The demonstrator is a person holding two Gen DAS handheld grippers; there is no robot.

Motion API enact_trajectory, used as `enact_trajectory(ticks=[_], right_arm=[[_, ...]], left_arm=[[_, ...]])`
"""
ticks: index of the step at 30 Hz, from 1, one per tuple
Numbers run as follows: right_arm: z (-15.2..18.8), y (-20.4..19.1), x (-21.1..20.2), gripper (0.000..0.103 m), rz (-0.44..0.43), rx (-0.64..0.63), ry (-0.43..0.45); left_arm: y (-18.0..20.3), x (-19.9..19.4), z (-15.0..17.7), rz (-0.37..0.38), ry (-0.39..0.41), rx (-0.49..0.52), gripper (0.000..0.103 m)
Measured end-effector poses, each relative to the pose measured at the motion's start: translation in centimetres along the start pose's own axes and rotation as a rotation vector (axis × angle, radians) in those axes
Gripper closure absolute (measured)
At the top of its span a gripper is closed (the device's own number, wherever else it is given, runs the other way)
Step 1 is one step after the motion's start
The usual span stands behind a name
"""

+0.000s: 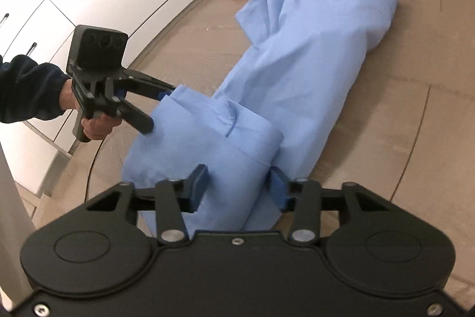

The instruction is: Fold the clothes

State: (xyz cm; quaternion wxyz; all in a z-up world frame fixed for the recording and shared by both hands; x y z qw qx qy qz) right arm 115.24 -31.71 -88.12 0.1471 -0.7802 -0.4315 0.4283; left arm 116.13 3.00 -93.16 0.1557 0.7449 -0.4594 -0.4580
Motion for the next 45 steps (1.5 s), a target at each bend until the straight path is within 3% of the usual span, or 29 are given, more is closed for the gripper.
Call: enact_trajectory(ticks=[1, 2, 6, 10, 12, 14, 17, 18, 19, 20, 21, 23, 25, 27, 30, 32, 34, 37, 39, 40, 43, 45], right_arm=[[0.1, -0.1, 0.1, 0.081, -0.020, 0.011, -0.001], [-0.1, -0.5, -0.3, 0.085, -0.044, 0.002, 0.009], [-2.0, -2.2, -3.1, 0.086, -0.099, -0.013, 0.093], [-5.3, -2.0, -5.9, 0.086, -0.091, -0.007, 0.214], [-6.6, -1.7, -5.1, 0.086, -0.022, -0.071, 0.212], [-7.6, -0.6, -3.4, 0.086, 0.060, -0.123, 0.186], [-7.1, 0.8, -0.5, 0.076, 0.170, -0.169, 0.147], [-6.7, 0.7, 0.5, 0.072, 0.202, -0.196, 0.131], [-6.1, 0.3, 1.7, 0.065, 0.252, -0.248, 0.125], [-5.9, -0.1, 2.0, 0.057, 0.267, -0.274, 0.127], [-5.8, -0.7, 1.5, 0.054, 0.290, -0.311, 0.132], [-5.7, -2.0, 0.5, 0.028, 0.339, -0.393, 0.142], [-5.6, -3.5, -1.1, 0.026, 0.406, -0.528, 0.164], [-4.6, -5.3, -2.4, 0.023, 0.391, -0.650, 0.143], [-2.6, -7.9, -3.0, 0.023, 0.318, -0.811, 0.073], [0.3, -10.0, -1.2, 0.023, 0.220, -0.935, -0.041], [3.1, -11.0, 0.5, 0.023, 0.190, -1.086, -0.096], [6.3, -10.6, 2.9, 0.026, 0.241, -1.251, -0.137], [6.2, -9.6, 4.0, 0.051, 0.271, -1.274, -0.156], [5.7, -9.2, 4.3, 0.068, 0.272, -1.248, -0.173], [3.2, -8.3, 3.9, 0.086, 0.237, -1.107, -0.174], [1.4, -7.8, 3.4, 0.089, 0.214, -0.995, -0.156]], left_arm=[[0.7, -0.5, 0.0, 0.024, 0.016, 0.017, 0.089], [1.5, -1.0, -0.3, 0.045, 0.036, 0.036, 0.089], [4.6, -3.7, -2.5, 0.093, 0.161, 0.073, 0.089], [5.4, -4.6, -4.9, 0.107, 0.256, 0.094, 0.089], [3.4, -3.0, -6.4, 0.020, 0.290, 0.125, 0.089], [0.8, -0.7, -6.8, -0.096, 0.275, 0.142, 0.088], [-2.6, 2.9, -6.4, -0.292, 0.176, 0.156, 0.065], [-2.8, 3.1, -6.2, -0.309, 0.176, 0.161, 0.057], [-3.0, 3.2, -5.9, -0.321, 0.183, 0.167, 0.041], [-2.4, 2.9, -5.6, -0.395, 0.213, 0.211, 0.032], [-1.9, 2.4, -5.3, -0.452, 0.229, 0.247, 0.017], [-0.8, 0.9, -4.7, -0.536, 0.260, 0.347, 0.011], [0.5, -1.2, -4.0, -0.571, 0.255, 0.461, 0.010], [2.6, -2.9, -2.9, -0.552, 0.225, 0.570, 0.010], [6.7, -3.8, 0.2, -0.404, 0.100, 0.811, 0.006], [8.5, -2.1, 3.4, -0.339, 0.028, 0.974, 0.005], [10.3, -0.3, 6.8, -0.271, -0.046, 1.138, 0.005], [10.3, 1.7, 8.9, -0.308, -0.063, 1.255, 0.005], [9.9, 2.4, 8.8, -0.340, -0.063, 1.260, 0.005], [9.8, 2.8, 8.6, -0.355, -0.065, 1.255, 0.005], [9.4, 3.1, 8.5, -0.355, -0.072, 1.321, 0.005], [9.2, 3.3, 8.5, -0.352, -0.080, 1.348, 0.007]])
Point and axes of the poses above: each gripper's, at about its wrist camera, not at the fingertips, and x roughly the way its jaws point, y to its right, z to its underside, the point moved 1 cm from there along x, roughly the way its jaws point, and after that the axes turned 7 degrees about y, right-handed, at the moved point
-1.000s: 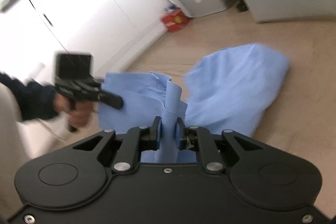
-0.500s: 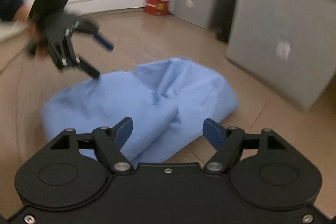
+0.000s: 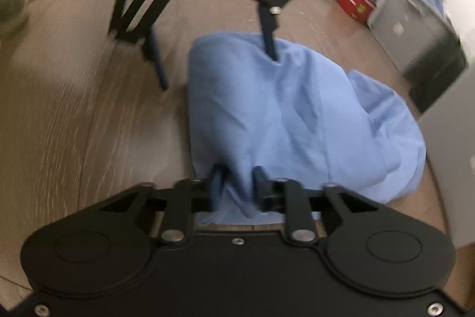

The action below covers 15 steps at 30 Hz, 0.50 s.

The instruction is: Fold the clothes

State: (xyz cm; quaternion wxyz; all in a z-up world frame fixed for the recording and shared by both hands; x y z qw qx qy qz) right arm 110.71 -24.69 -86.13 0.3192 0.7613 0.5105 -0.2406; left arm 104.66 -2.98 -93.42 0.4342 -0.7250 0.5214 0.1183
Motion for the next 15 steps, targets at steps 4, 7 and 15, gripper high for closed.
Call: enact_trajectory(ticks=[4, 7, 15], right_arm=[[-0.3, 4.1, -1.9, 0.091, -0.007, 0.223, 0.061], [-0.2, 4.3, -3.4, 0.087, -0.010, 0.274, 0.074], [1.2, -3.3, -3.6, 0.012, 0.226, -0.246, 0.175]], left_arm=[[-1.2, 1.2, 0.5, 0.032, -0.021, -0.001, 0.067], [-4.9, 1.9, 0.5, 0.099, -0.036, -0.205, 0.080], [-11.9, -0.4, 0.7, 0.162, 0.038, -0.602, 0.086]])
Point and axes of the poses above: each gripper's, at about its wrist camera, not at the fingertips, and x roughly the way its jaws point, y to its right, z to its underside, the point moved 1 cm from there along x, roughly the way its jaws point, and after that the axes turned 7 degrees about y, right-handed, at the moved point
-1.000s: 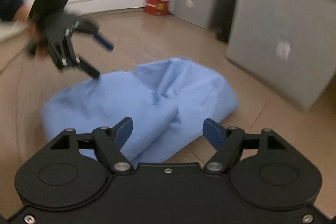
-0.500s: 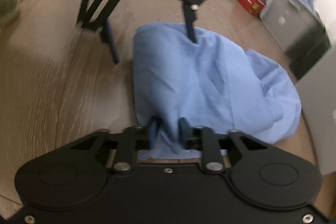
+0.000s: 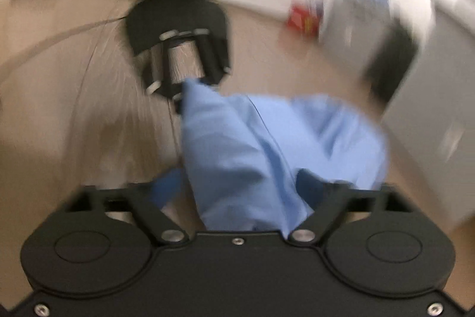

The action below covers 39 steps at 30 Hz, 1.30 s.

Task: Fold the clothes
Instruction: 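Lift the bunched shirt with both grippers and fold it over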

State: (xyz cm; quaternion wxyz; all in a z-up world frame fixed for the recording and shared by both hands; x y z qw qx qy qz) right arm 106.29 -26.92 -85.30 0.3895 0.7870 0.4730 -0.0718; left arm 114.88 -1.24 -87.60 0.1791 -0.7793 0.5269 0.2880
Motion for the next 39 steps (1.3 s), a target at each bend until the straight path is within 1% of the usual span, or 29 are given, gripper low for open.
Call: enact_trajectory(ticks=[1, 4, 6, 8, 10, 11, 13, 15, 16, 17, 18, 19, 20, 21, 22, 23, 24, 25, 27, 29, 30, 32, 36, 38, 39], right_arm=[[0.5, -0.9, 0.4, 0.012, 0.019, -0.064, 0.001], [3.2, -1.6, 1.7, 0.012, 0.119, -0.235, 0.023], [5.1, -1.7, 2.6, 0.012, 0.143, -0.405, 0.037], [6.7, -1.9, 2.9, 0.012, 0.140, -0.547, 0.065], [7.6, -1.5, 3.6, 0.013, 0.105, -0.613, 0.104], [7.7, -1.2, 4.0, 0.013, 0.105, -0.616, 0.123], [7.7, -0.5, 5.0, 0.013, 0.112, -0.630, 0.128], [7.2, 0.4, 6.0, 0.013, 0.089, -0.590, 0.115], [6.5, 1.0, 6.3, 0.019, 0.078, -0.532, 0.111], [6.2, 1.3, 6.5, 0.051, 0.067, -0.492, 0.097], [5.8, 1.5, 6.6, 0.060, 0.055, -0.452, 0.083], [5.5, 1.8, 6.8, 0.064, 0.045, -0.416, 0.071], [5.3, 1.9, 6.8, 0.067, 0.044, -0.398, 0.069], [5.1, 2.0, 6.9, 0.070, 0.041, -0.372, 0.067], [4.7, 2.6, 6.9, 0.071, 0.036, -0.308, 0.062], [4.3, 3.1, 6.9, 0.073, 0.031, -0.246, 0.057], [4.0, 3.6, 7.0, 0.073, 0.026, -0.198, 0.054], [3.7, 4.2, 7.0, 0.073, 0.019, -0.147, 0.050], [3.0, 5.5, 6.9, 0.073, -0.003, -0.014, 0.043], [2.7, 6.6, 7.0, 0.073, -0.013, 0.077, 0.035], [2.8, 6.8, 7.1, 0.073, -0.015, 0.096, 0.034], [2.7, 7.4, 7.0, 0.073, -0.022, 0.148, 0.030], [3.3, 7.8, 7.4, 0.073, -0.036, 0.149, 0.027], [3.3, 7.8, 8.8, 0.073, -0.044, 0.146, 0.026], [3.1, 8.4, 10.7, 0.073, -0.046, 0.141, 0.027]], left_arm=[[-0.4, -0.4, -0.1, 0.009, 0.004, -0.015, 0.086], [-1.1, -1.2, -0.5, 0.033, 0.005, -0.039, 0.086], [-1.7, -1.2, -1.0, 0.041, 0.008, -0.057, 0.086], [-2.1, -1.4, -1.4, 0.062, 0.017, -0.096, 0.086], [-2.4, -1.6, -1.5, 0.075, 0.022, -0.113, 0.086], [-2.6, -1.8, -1.6, 0.081, 0.023, -0.126, 0.086], [-2.7, -1.8, -1.5, 0.084, 0.020, -0.128, 0.086], [-2.6, -1.8, -1.3, 0.081, 0.009, -0.117, 0.086], [-2.6, -1.8, -1.3, 0.075, 0.005, -0.108, 0.086], [-2.5, -1.7, -1.2, 0.069, 0.002, -0.099, 0.086], [-1.9, -1.5, -0.9, 0.035, -0.022, -0.033, 0.084], [-1.4, -1.4, -0.6, 0.007, -0.038, 0.012, 0.075], [-0.8, -1.3, -0.2, -0.021, -0.058, 0.054, 0.068], [-0.3, -1.3, 0.2, -0.045, -0.066, 0.088, 0.053], [1.2, -1.5, 1.1, -0.117, -0.061, 0.208, 0.034], [2.3, -1.6, 1.9, -0.180, -0.041, 0.295, 0.023], [3.4, -1.7, 2.6, -0.240, -0.020, 0.375, 0.000], [5.1, -1.6, 4.2, -0.341, 0.023, 0.534, 0.000], [6.2, -0.5, 7.2, -0.414, 0.050, 0.770, 0.000], [7.1, 0.6, 10.1, -0.474, 0.073, 0.997, 0.000], [6.9, 0.9, 10.8, -0.497, 0.084, 1.053, 0.000], [6.1, 1.4, 11.3, -0.558, 0.092, 1.102, 0.000], [3.3, 3.2, 10.4, -0.599, 0.118, 1.160, 0.000], [2.7, 3.7, 9.9, -0.564, 0.141, 1.200, 0.000], [2.5, 3.8, 9.8, -0.555, 0.146, 1.210, 0.000]])
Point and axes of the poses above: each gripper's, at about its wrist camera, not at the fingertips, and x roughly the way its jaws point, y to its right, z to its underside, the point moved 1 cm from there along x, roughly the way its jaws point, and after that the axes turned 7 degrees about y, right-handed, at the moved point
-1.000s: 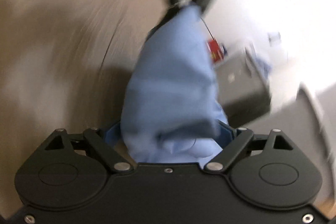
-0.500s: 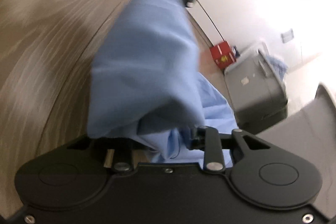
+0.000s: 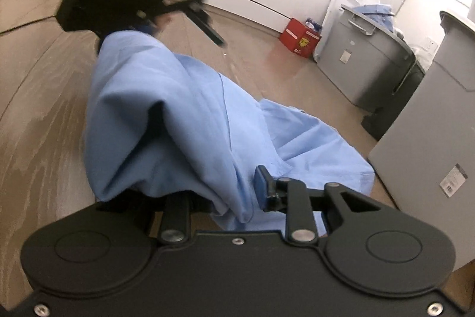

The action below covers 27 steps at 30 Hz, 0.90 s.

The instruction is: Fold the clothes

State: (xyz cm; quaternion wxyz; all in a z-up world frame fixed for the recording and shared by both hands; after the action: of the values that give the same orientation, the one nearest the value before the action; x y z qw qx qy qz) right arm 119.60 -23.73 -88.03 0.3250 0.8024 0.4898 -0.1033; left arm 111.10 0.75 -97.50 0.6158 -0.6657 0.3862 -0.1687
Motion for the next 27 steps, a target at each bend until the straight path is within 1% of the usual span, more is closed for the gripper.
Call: enact_trajectory(ticks=[3, 4, 5, 6, 7, 8, 9, 10, 12, 13, 14, 15, 16, 18, 19, 20, 21, 22, 23, 25, 26, 27], right_arm=[[-0.6, 0.3, 0.9, 0.073, 0.002, -0.014, 0.004], [-0.9, 0.4, 1.0, 0.073, 0.003, -0.021, 0.005], [-1.0, 0.3, 1.0, 0.073, 0.004, -0.038, 0.005], [-1.0, 0.2, 1.0, 0.073, 0.005, -0.056, 0.005], [-0.9, 0.0, 0.9, 0.073, 0.008, -0.074, 0.003], [-0.7, -0.3, 0.7, 0.073, 0.011, -0.099, 0.001], [-0.4, -1.0, 0.7, 0.072, 0.019, -0.158, 0.006], [0.0, -1.6, 0.6, 0.071, 0.026, -0.218, 0.010], [0.8, -3.0, 0.5, 0.058, 0.040, -0.337, 0.018], [1.1, -3.6, 0.5, 0.042, 0.048, -0.396, 0.023], [1.6, -4.3, 0.5, 0.034, 0.056, -0.455, 0.030], [2.1, -4.7, 0.4, 0.025, 0.073, -0.510, 0.049], [2.6, -5.0, 0.4, 0.024, 0.086, -0.560, 0.066], [3.2, -5.3, 0.8, 0.024, 0.079, -0.609, 0.067], [3.4, -5.2, 1.4, 0.025, 0.065, -0.613, 0.055], [3.1, -4.8, 1.8, 0.025, 0.050, -0.570, 0.038], [2.9, -4.4, 2.3, 0.035, 0.034, -0.528, 0.021], [2.5, -4.0, 2.7, 0.049, 0.018, -0.474, 0.003], [1.8, -3.2, 2.9, 0.052, -0.003, -0.372, -0.018], [0.4, -1.5, 2.6, 0.054, -0.083, -0.167, -0.057], [-0.4, -0.7, 2.5, 0.054, -0.128, -0.070, -0.077], [-0.9, -0.3, 2.2, 0.054, -0.195, 0.005, -0.101]], left_arm=[[-0.7, 1.2, 0.1, 0.026, 0.013, -0.027, 0.000], [-1.0, 1.4, 0.1, 0.050, 0.015, -0.055, 0.008], [-1.3, 1.7, 0.1, 0.076, 0.018, -0.085, 0.020], [-1.5, 1.7, 0.1, 0.102, 0.015, -0.104, 0.052], [-1.9, 1.9, 0.0, 0.157, -0.003, -0.154, 0.068], [-2.1, 2.0, -0.1, 0.173, -0.015, -0.193, 0.071], [-2.6, 2.1, -0.1, 0.187, -0.027, -0.243, 0.076], [-3.1, 2.1, -0.1, 0.202, -0.038, -0.296, 0.079], [-4.1, 2.3, 0.2, 0.217, -0.063, -0.398, 0.082], [-4.7, 2.4, 0.4, 0.225, -0.074, -0.444, 0.083], [-5.2, 2.5, 0.7, 0.234, -0.085, -0.490, 0.083], [-6.2, 2.5, 0.9, 0.244, -0.097, -0.559, 0.083], [-7.0, 2.6, 1.0, 0.250, -0.104, -0.624, 0.083], [-8.5, 2.7, 1.4, 0.263, -0.117, -0.736, 0.083], [-8.5, 2.2, 1.6, 0.265, -0.120, -0.749, 0.083], [-9.0, 2.3, 1.9, 0.278, -0.126, -0.800, 0.083], [-9.4, 2.4, 2.0, 0.287, -0.132, -0.834, 0.083], [-9.6, 2.5, 2.1, 0.296, -0.138, -0.864, 0.083], [-10.0, 2.6, 2.2, 0.308, -0.141, -0.897, 0.084], [-10.7, 2.4, 2.3, 0.349, -0.146, -0.978, 0.084], [-11.0, 2.2, 2.4, 0.379, -0.146, -1.030, 0.084], [-11.5, 1.7, 2.3, 0.435, -0.146, -1.104, 0.084]])
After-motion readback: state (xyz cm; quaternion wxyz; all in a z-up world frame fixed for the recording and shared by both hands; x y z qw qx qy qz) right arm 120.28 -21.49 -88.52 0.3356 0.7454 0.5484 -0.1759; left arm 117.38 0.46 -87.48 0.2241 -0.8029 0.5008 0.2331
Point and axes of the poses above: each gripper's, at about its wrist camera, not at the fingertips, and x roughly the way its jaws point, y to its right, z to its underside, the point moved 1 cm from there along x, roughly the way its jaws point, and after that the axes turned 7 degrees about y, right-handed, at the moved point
